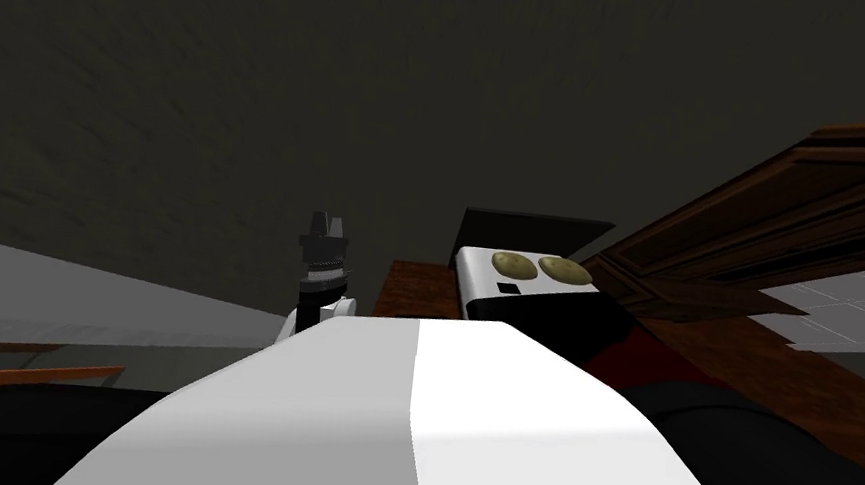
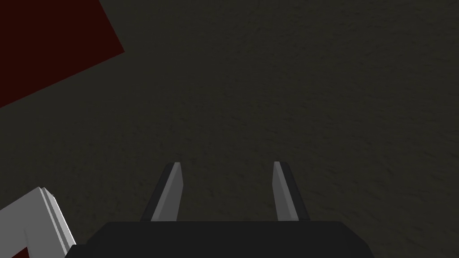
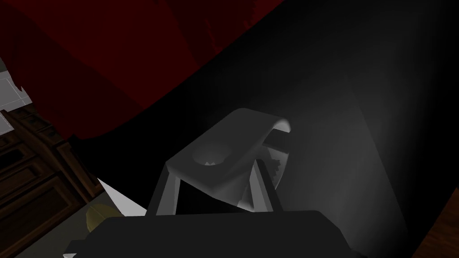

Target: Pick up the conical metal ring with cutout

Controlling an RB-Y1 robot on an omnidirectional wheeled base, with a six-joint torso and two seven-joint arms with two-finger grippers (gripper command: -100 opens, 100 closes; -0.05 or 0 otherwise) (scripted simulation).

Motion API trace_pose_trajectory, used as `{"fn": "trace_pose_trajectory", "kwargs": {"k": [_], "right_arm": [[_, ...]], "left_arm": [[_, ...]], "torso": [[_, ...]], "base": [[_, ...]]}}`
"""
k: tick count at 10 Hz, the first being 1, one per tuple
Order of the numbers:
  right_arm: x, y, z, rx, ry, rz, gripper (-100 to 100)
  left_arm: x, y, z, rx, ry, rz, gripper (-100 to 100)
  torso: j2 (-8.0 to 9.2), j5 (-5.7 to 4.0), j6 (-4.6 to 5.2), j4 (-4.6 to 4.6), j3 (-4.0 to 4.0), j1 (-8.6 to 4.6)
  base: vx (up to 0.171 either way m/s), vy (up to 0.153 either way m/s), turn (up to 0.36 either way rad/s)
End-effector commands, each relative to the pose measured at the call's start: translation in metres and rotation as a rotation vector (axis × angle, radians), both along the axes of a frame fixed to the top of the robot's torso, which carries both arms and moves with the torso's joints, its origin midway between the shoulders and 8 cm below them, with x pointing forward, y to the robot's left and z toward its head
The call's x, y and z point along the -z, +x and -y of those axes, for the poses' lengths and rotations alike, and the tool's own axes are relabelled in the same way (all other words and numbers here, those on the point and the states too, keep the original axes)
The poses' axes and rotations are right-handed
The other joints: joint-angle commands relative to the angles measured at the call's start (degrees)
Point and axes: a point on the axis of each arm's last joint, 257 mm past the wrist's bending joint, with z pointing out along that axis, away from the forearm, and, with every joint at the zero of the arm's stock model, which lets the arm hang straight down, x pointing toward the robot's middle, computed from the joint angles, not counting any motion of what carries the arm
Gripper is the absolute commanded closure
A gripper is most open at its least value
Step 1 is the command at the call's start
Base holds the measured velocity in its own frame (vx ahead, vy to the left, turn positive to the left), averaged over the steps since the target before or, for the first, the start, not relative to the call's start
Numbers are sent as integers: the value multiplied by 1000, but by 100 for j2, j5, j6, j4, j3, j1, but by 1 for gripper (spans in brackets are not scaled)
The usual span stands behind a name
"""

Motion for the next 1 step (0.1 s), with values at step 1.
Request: {"fn": "trace_pose_trajectory", "kwargs": {"k": [1], "right_arm": [[0, 0, 0, 0, 0, 0, 0]], "left_arm": [[0, 0, 0, 0, 0, 0, 0]], "torso": [[0, 0, 0, 0, 0, 0]], "base": [[6, 6, 2]]}}
